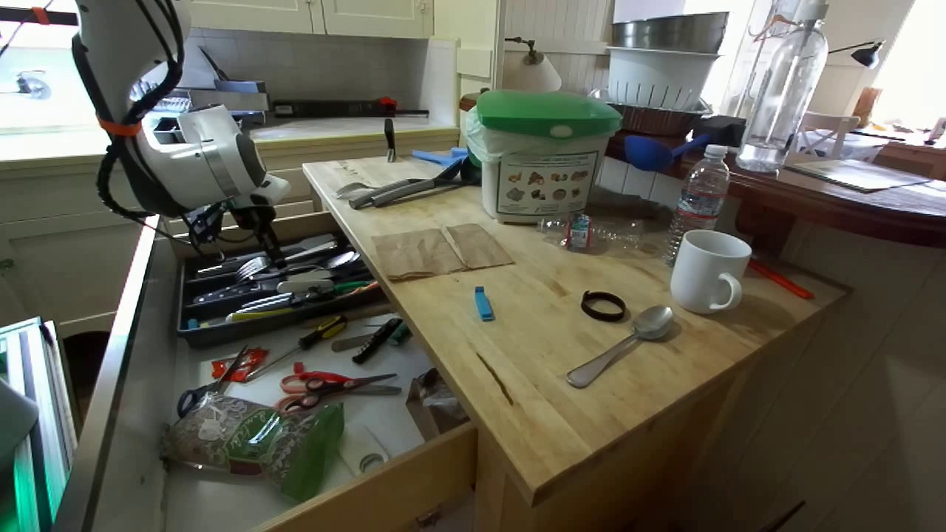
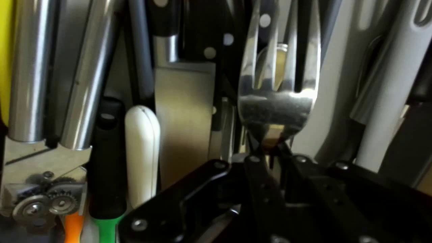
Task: Place one silver fork in the open drawer.
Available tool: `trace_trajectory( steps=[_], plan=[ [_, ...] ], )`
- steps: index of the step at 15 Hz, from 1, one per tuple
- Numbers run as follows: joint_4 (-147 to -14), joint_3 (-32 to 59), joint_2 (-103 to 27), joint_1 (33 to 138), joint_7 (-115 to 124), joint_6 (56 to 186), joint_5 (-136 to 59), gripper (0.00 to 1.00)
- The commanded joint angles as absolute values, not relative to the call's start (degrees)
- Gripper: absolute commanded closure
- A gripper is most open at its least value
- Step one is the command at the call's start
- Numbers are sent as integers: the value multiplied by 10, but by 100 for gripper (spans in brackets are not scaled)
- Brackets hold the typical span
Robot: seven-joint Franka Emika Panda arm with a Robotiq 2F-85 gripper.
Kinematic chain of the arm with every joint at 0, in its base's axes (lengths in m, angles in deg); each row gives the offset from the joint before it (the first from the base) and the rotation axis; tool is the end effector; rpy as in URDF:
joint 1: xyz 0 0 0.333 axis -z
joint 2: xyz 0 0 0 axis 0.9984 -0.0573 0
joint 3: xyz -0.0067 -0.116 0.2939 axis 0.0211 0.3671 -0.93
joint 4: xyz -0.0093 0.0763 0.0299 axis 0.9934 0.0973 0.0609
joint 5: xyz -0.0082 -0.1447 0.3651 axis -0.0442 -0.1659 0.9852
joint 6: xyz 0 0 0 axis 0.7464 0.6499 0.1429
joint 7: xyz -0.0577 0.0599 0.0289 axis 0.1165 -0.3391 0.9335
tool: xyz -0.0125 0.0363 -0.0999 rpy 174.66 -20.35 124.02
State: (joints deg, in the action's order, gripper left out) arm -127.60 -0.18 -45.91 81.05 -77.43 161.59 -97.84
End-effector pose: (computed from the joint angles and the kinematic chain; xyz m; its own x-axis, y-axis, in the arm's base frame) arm 0.4230 0.1956 0.1493 0.9545 -0.1990 0.2219 -0.1797 -0.9782 -0.1040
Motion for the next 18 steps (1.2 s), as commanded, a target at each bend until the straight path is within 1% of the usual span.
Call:
trace_trajectory(
  steps=[1, 3, 4, 5, 7, 11, 13, 14, 15, 16, 17, 18],
  plan=[
    [-1302, 9, -444, 822, -806, 1654, -975, 97],
    [-1311, 10, -442, 827, -816, 1660, -970, 97],
    [-1314, 5, -445, 832, -812, 1655, -964, 64],
    [-1317, 3, -443, 835, -811, 1653, -964, 62],
    [-1322, 4, -434, 830, -817, 1648, -969, 49],
    [-1364, -12, -359, 793, -835, 1600, -976, 18],
    [-1404, -40, -308, 792, -832, 1566, -948, 3],
    [-1429, -57, -281, 797, -831, 1544, -917, 0],
    [-1452, -76, -259, 805, -814, 1521, -874, 0],
    [-1482, -60, -221, 781, -795, 1501, -813, 0],
    [-1504, -93, -189, 811, -787, 1479, -774, 0],
    [-1520, -61, -161, 778, -767, 1459, -726, 0]
  ],
)
